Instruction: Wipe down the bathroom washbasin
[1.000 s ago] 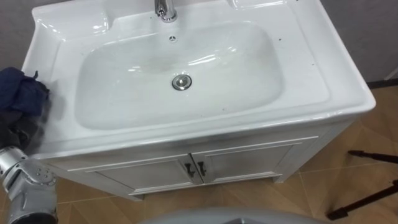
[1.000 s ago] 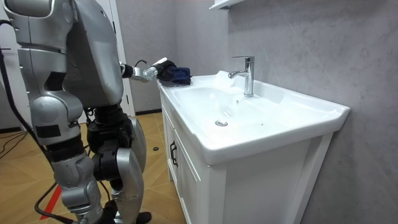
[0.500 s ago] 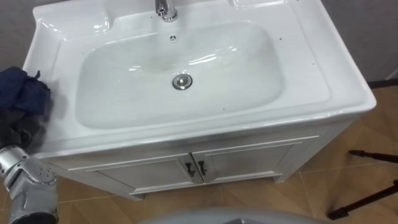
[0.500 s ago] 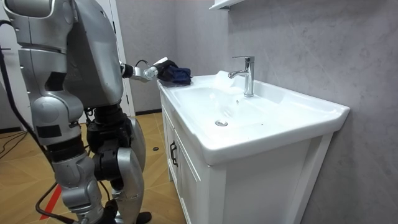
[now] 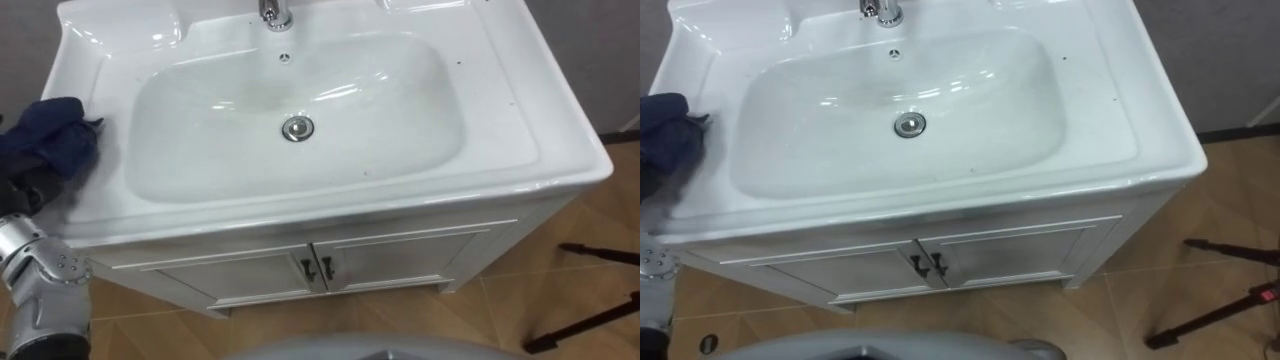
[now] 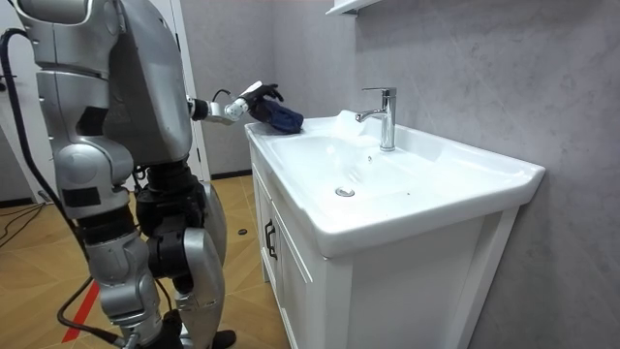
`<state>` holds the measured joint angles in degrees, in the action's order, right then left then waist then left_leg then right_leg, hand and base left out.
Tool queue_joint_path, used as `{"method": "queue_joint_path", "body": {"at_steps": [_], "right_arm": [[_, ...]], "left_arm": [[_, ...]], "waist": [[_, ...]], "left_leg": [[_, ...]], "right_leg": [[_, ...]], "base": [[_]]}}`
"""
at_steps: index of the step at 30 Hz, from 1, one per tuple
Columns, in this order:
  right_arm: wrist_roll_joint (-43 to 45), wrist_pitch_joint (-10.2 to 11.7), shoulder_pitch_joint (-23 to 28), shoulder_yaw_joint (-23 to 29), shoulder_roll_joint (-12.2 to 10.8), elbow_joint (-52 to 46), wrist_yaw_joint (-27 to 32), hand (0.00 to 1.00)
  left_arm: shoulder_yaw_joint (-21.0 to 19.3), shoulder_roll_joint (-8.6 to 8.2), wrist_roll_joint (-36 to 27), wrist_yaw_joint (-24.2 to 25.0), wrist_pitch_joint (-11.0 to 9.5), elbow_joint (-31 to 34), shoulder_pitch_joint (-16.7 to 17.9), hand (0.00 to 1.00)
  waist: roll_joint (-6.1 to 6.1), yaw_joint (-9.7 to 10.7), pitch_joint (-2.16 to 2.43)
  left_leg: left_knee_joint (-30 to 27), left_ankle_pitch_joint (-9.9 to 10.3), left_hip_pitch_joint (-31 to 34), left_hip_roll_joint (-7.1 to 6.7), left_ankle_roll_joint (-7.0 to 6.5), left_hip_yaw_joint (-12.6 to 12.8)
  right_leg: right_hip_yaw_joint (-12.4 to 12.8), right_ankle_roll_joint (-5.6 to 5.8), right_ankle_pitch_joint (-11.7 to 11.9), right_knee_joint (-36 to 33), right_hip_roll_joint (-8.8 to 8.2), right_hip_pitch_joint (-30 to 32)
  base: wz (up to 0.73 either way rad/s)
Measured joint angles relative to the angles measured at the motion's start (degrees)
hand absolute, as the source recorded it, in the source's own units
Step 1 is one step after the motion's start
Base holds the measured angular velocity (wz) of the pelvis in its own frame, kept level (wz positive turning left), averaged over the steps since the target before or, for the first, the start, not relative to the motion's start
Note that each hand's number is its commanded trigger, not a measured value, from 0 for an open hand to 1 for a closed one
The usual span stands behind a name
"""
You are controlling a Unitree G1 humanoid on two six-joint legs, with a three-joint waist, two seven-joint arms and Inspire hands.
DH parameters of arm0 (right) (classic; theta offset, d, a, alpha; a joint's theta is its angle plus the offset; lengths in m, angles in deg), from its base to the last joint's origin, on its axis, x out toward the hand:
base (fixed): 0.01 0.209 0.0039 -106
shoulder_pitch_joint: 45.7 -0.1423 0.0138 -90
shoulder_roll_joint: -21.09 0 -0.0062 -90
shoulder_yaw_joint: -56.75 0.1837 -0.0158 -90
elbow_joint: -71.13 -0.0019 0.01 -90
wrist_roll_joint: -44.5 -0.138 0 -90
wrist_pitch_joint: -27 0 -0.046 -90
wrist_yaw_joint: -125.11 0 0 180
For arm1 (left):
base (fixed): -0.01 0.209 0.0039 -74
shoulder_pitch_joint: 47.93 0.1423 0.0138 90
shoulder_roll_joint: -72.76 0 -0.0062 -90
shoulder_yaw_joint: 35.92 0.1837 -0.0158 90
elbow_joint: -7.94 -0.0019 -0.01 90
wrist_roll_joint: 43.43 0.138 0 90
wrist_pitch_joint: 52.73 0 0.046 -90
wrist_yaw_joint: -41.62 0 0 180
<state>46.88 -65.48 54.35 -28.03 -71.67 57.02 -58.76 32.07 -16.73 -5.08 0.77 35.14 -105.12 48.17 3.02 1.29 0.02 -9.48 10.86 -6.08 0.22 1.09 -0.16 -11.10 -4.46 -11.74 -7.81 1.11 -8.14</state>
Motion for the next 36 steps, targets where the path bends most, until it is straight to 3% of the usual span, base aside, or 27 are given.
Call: {"method": "queue_joint_path", "body": {"at_steps": [15, 20, 28, 36], "right_arm": [[0.17, 0.00, 0.03, 0.00, 0.00, 0.26, 0.01, 0.00], [0.44, -0.02, 0.19, -0.02, -0.03, 0.49, 0.00, 0.00], [0.36, -0.05, 0.25, -0.07, -0.05, 0.44, -0.06, 0.00], [0.38, -0.03, -0.39, -0.59, -0.15, 0.34, 0.03, 0.00]], "left_arm": [[0.00, 0.00, -0.01, 0.00, 0.00, 0.21, 0.00, 0.00], [0.00, 0.00, -0.02, 0.00, 0.00, 0.10, 0.00, 0.00], [-0.17, 0.00, -0.95, 0.02, -0.01, 0.13, 0.00, 0.00], [-0.14, -0.04, -17.90, 0.02, -1.10, 0.13, -0.18, 0.00]], "waist": [[0.24, 0.08, -0.06], [0.00, 0.03, -0.29], [-0.47, 0.02, -0.09], [-0.59, 0.17, -0.01]], "left_leg": [[0.06, 0.00, -0.19, 0.01, 0.00, 0.02], [0.08, 0.00, -0.57, 0.01, 0.00, 0.09], [0.01, 0.00, -0.49, 0.00, 0.00, -0.04], [0.07, -0.01, -0.29, 0.00, -0.01, -0.15]], "right_leg": [[0.08, 0.00, 0.00, -0.01, 0.02, -0.11], [0.09, 0.00, 0.00, 0.02, 0.03, -0.53], [-0.09, 0.00, -0.01, 0.01, 0.03, -0.50], [0.00, 0.02, 0.00, -0.10, 0.02, -0.08]], "base": [[0.00], [0.00], [0.00], [0.00]]}}
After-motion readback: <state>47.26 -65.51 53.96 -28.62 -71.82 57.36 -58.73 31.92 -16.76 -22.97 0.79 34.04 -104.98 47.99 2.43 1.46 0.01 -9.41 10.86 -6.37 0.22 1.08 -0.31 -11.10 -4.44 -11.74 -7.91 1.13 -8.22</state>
